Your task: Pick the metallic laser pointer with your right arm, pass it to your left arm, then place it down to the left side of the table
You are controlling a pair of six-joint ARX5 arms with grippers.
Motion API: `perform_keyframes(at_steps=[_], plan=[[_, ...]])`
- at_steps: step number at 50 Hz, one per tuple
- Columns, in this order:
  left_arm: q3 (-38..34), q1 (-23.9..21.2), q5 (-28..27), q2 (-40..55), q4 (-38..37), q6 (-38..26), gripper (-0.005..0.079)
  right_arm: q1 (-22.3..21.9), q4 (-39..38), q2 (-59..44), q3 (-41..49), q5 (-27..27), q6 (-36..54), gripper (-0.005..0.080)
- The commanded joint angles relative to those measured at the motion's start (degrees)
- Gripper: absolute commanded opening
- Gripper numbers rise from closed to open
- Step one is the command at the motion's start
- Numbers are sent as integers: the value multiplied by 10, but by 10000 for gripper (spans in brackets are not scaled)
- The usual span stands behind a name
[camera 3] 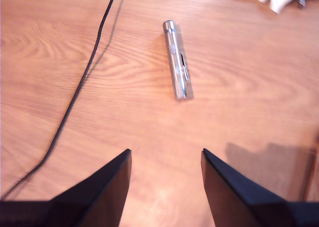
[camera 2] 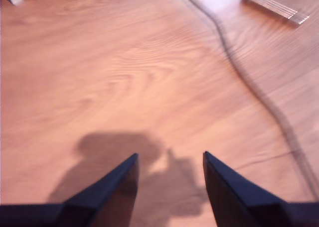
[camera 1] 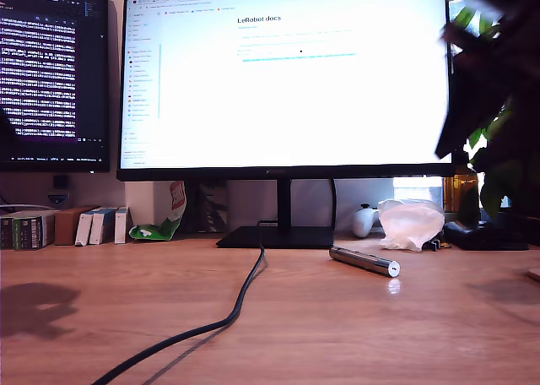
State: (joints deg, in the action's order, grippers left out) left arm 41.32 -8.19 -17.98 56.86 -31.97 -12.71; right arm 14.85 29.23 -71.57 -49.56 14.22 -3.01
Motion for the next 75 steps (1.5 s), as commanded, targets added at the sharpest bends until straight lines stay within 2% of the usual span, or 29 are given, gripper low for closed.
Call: perform_keyframes(at_steps=[1,12,19,36,51,58,75], plan=[[19,-9,14,24,2,-21,375,11,7,-34,-28,-19,13,411],[75,-30,40,102,4,-60,361,24,72,-144,-130,-60,37,411],[110,-31,45,157,2,-84,361,24,89,-196,-183,-61,46,411],[196,-35,51,266,-15,-88,361,32,125,-302,-278,-60,66,411],[224,-43,51,283,-10,-99,361,63,162,-393,-343,-64,88,411],[225,-44,51,283,-11,-99,361,76,174,-425,-363,-82,94,411],[225,-44,50,283,-10,-99,361,73,179,-440,-366,-120,110,393]])
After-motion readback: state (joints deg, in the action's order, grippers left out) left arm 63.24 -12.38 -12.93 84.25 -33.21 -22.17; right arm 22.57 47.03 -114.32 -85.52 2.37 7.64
